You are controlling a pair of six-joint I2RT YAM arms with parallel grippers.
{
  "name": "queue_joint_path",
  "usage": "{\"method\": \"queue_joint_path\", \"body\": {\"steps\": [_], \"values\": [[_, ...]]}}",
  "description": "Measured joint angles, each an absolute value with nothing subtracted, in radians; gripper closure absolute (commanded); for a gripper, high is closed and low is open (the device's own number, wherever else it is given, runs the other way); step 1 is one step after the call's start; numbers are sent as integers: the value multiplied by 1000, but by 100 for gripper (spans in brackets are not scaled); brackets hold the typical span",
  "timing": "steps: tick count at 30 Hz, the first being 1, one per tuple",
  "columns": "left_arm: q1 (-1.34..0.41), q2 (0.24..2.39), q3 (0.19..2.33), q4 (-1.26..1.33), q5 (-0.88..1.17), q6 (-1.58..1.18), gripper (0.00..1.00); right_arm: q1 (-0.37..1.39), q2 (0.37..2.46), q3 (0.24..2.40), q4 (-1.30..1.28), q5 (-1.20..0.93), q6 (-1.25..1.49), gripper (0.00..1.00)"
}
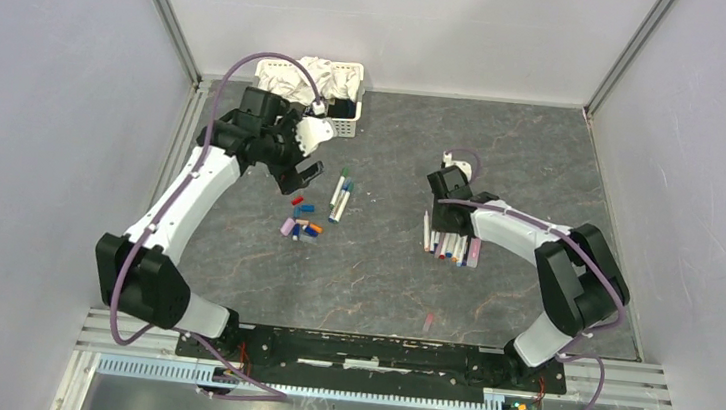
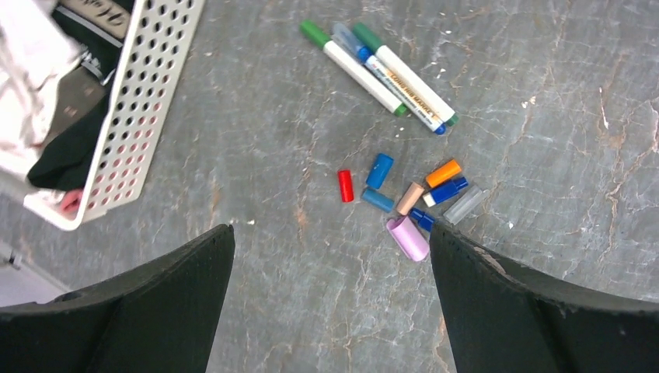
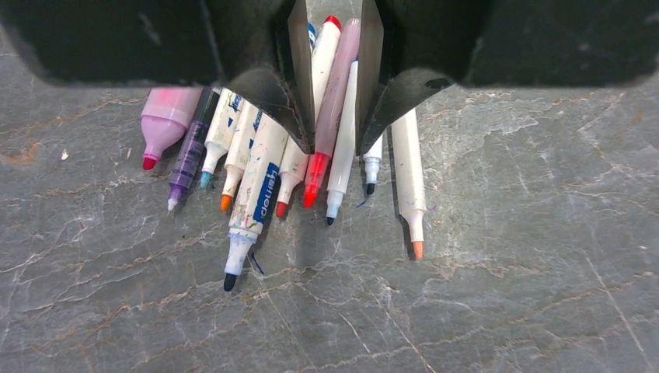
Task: Open the pen caps
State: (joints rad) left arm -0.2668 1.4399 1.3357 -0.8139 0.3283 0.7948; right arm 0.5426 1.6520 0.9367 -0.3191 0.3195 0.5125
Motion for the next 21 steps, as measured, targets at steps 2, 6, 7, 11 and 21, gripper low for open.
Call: {"method": "queue_joint_path", "body": {"steps": [2,6,7,11,21], "values": [[-253,1413,1338,-814,315,766,0,543,1645,947,-328,319,513,72],[-233,1365,1349,-800,297,701,0,558,1628,989,-334,320,515,70],[-229,1354,1349,-789,289,685,0,570,1628,1014,-336,321,515,68],[-220,1342,1354,-772,277,637,0,649,1662,1155,-346,321,509,59],[-210,1344,1348,-770,299,576,0,809,1992,1502,-328,315,545,42]]}}
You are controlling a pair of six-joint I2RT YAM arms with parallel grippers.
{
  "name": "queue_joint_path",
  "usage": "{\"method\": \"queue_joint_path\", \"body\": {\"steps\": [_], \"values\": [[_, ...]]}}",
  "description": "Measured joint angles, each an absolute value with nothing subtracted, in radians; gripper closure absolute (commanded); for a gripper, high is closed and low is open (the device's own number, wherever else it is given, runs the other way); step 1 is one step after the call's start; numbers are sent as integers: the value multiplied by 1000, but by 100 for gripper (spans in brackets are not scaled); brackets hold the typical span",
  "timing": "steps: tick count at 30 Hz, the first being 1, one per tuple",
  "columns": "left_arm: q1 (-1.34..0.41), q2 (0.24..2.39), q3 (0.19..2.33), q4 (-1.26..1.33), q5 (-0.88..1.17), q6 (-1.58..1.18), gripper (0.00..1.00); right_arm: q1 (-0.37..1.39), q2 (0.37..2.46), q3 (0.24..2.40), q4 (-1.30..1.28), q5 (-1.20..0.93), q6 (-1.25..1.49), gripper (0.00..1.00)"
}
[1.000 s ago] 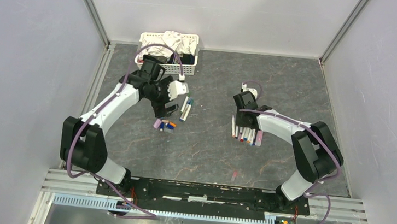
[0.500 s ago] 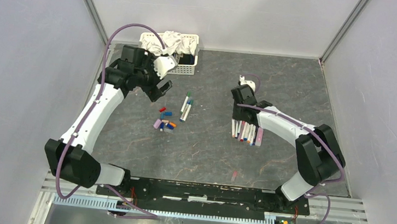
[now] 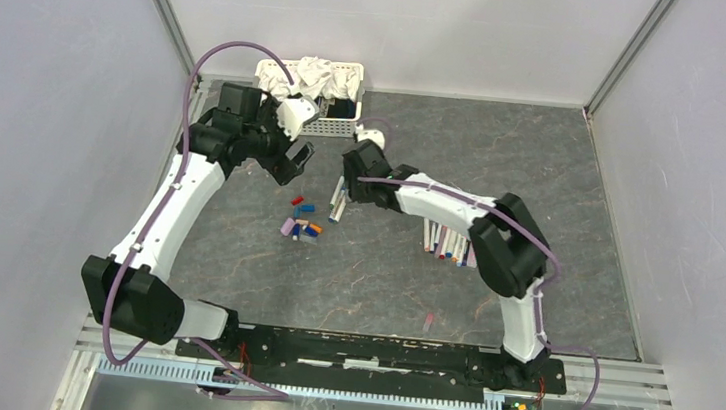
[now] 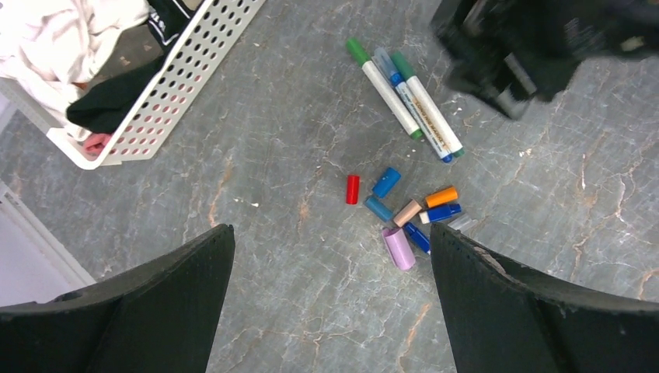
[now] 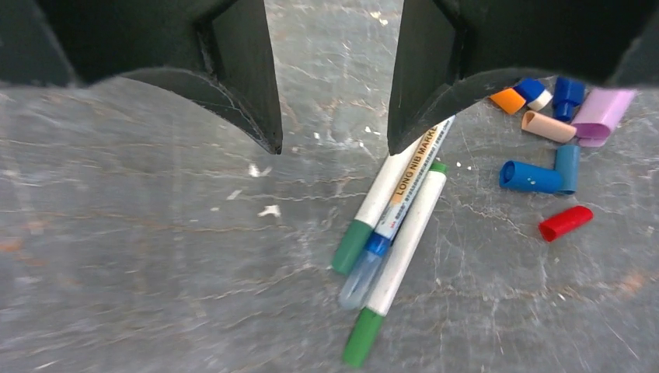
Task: Open the pen caps
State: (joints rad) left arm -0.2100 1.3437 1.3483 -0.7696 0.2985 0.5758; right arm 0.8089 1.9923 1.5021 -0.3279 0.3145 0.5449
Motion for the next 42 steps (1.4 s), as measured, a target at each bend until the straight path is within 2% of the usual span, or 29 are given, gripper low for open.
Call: {"method": "queue_joint_path", "body": {"steps": [6,20,24,31,33,35,37,42], "values": [[-209,1344,1312,-772,324,569,1,850,2159,1594,-327,315,558,43],[-209,1343,1269,-776,343,570,3,854,2210,1638,-327,345,575,70],[-209,1343,1269,-776,343,570,4,854,2210,1627,-326,365,568,74],[-209,1343,1269,-785,350,572,1,848,2156,1532,-297,394,549,76],[-209,1343,1269,-794,353,577,0,842,2125,1486,-292,394,537,83],[-209,1343,1269,-804,363,585,0,835,2102,1450,-282,391,523,95],[-209,1343,1269,-815,375,595,0,824,2061,1389,-262,373,504,100],[-209,1334,1237,-826,440,650,0,766,1937,1230,-217,220,442,100]]}}
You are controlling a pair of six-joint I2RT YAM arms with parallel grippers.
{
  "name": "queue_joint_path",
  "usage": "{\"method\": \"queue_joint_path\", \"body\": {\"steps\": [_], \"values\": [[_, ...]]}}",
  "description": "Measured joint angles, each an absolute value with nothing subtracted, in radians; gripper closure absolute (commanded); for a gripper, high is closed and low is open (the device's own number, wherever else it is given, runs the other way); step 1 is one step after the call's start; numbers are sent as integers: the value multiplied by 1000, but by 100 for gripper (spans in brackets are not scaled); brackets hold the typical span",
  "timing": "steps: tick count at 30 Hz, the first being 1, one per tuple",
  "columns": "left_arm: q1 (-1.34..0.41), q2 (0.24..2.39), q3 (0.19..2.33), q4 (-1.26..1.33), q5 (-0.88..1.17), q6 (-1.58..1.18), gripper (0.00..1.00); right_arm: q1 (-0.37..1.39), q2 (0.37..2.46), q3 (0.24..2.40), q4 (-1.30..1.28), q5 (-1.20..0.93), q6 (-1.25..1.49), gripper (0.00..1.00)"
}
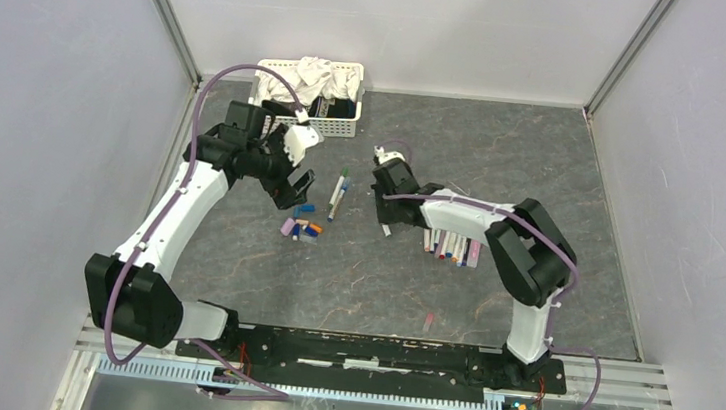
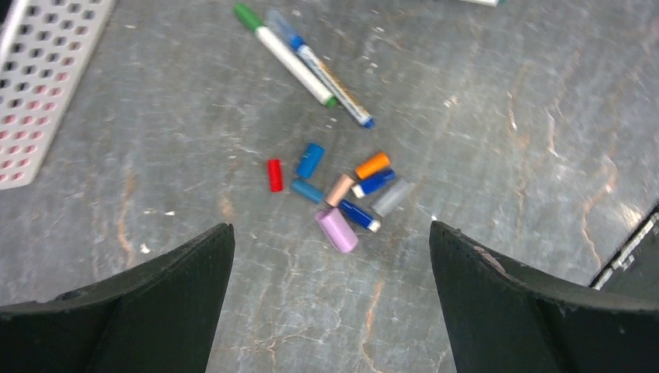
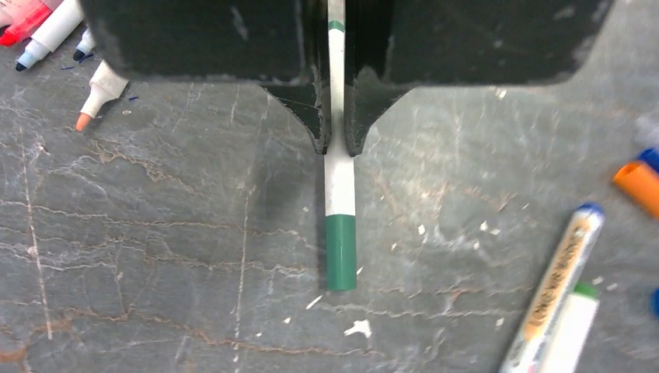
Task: Open the pen caps
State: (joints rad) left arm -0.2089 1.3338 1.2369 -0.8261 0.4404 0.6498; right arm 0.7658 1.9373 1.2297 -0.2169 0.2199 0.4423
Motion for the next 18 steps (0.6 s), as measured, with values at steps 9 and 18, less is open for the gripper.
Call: {"method": "queue_joint_path", "body": {"steps": [9,18], "values": [[-209,1274,1118,-922,655,904,0,675,1757,1172,-127,-341,363,100],[-226,1285,1115,-1029,761,1134,7,690,1733,1140,-57,-829,366,100]]}}
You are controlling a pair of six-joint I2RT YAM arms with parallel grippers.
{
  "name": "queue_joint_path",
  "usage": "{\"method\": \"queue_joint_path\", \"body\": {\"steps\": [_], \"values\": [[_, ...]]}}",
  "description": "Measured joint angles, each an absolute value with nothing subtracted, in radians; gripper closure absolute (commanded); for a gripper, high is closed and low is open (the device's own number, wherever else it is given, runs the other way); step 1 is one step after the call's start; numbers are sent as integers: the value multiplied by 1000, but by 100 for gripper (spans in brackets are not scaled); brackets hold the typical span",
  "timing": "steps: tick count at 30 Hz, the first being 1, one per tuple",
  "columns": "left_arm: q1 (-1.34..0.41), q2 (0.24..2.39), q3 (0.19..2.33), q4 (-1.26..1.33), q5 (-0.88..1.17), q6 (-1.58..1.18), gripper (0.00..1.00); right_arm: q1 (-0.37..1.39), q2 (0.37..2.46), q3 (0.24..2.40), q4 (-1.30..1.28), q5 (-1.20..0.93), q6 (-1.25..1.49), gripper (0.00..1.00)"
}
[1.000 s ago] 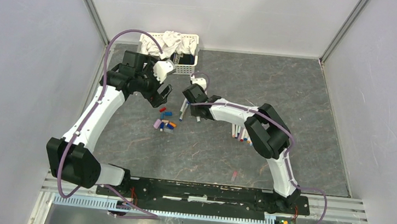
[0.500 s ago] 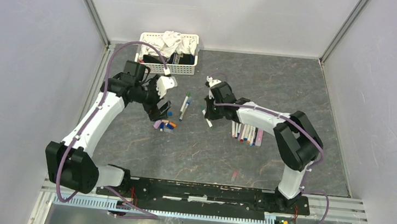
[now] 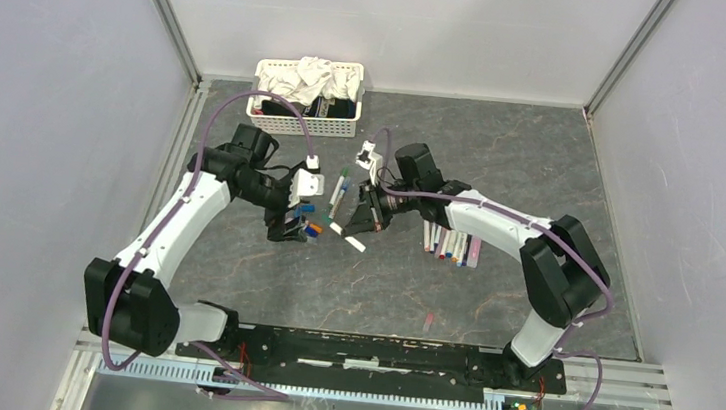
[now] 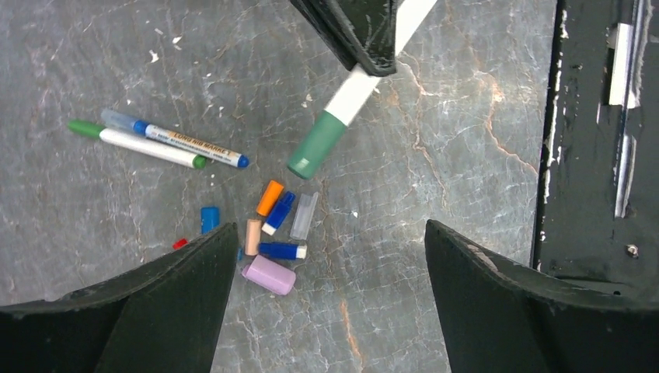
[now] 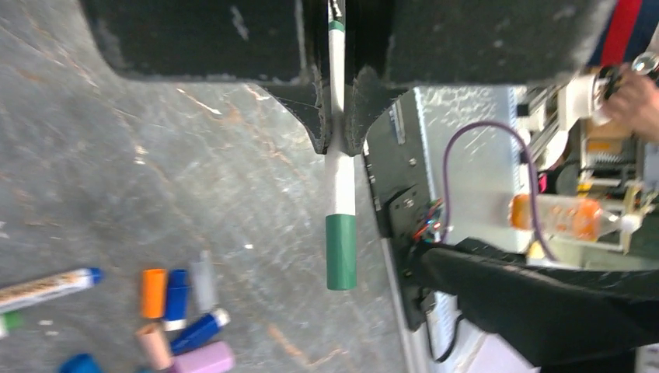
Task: Open the pen caps
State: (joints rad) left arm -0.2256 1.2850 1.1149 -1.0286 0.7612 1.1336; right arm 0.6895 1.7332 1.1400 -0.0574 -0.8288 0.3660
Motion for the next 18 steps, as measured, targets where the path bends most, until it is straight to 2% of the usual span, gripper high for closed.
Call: {"method": "queue_joint_path", "body": {"steps": [9,18], "values": [[-264,1294,1113,-1072,800,1241,16,738,1769,1176,-84,-996,345,100],[-332,1317,1107,-1099,798,1283,52,748,1811,1246,-115,-1024,336,100]]}}
